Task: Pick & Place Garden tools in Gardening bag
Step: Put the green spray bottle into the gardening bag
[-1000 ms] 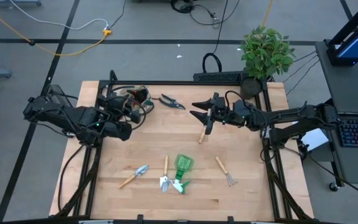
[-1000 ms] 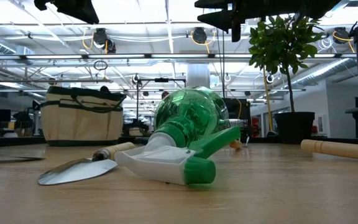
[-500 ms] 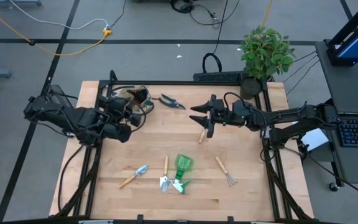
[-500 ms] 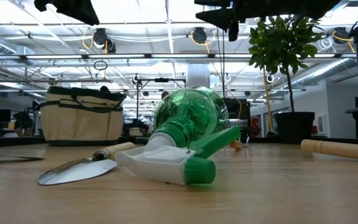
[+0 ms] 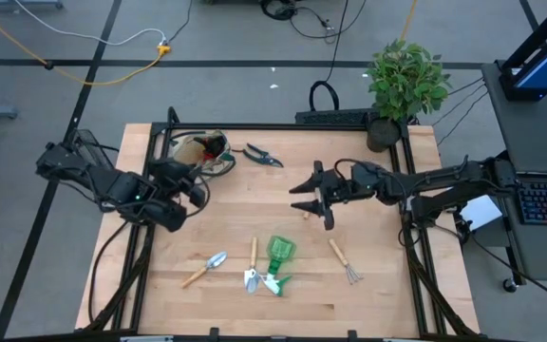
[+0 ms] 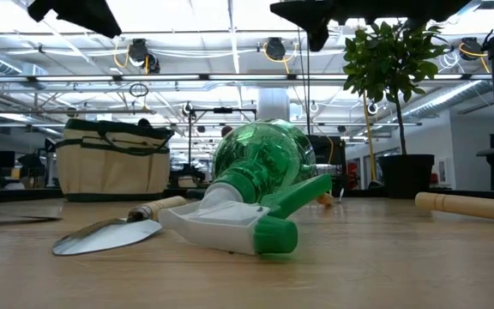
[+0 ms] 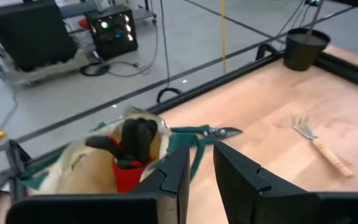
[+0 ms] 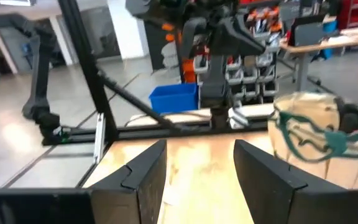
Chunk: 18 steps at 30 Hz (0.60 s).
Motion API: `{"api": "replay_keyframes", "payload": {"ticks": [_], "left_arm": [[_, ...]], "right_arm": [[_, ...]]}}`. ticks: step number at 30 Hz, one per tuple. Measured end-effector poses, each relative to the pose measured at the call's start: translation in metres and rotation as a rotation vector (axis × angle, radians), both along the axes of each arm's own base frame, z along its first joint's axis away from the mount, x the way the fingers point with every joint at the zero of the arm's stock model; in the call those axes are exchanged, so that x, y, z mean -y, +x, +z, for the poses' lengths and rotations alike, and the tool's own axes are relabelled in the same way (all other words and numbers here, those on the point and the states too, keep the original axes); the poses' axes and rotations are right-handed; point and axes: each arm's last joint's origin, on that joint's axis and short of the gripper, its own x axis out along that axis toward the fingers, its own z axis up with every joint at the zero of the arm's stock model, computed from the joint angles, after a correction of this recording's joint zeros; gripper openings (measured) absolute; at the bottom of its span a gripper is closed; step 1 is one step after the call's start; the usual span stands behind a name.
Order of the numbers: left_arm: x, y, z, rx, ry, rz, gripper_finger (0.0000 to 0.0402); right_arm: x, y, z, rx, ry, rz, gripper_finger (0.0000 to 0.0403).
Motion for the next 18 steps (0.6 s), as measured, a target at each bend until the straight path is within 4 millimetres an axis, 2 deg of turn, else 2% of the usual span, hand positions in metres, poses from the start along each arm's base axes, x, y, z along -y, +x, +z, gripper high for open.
{"api": "replay_keyframes", "payload": {"ticks": [9, 13, 18], "left_arm": [[0.008, -0.022, -0.018, 0.082, -0.066, -0.049, 0.0076], [0.01, -0.03, -0.027, 0.1, -0.088, -0.069, 0.0076], [0.013, -0.037, -0.038, 0.114, -0.11, -0.093, 0.0076]], "right_arm": [[-0.018, 0.001, -0.005, -0.098, -0.028, 0.093, 0.018], [-0.03, 0.009, -0.004, -0.191, -0.1, 0.142, 0.018], [-0.052, 0.029, -0.003, -0.275, -0.184, 0.224, 0.018]]}}
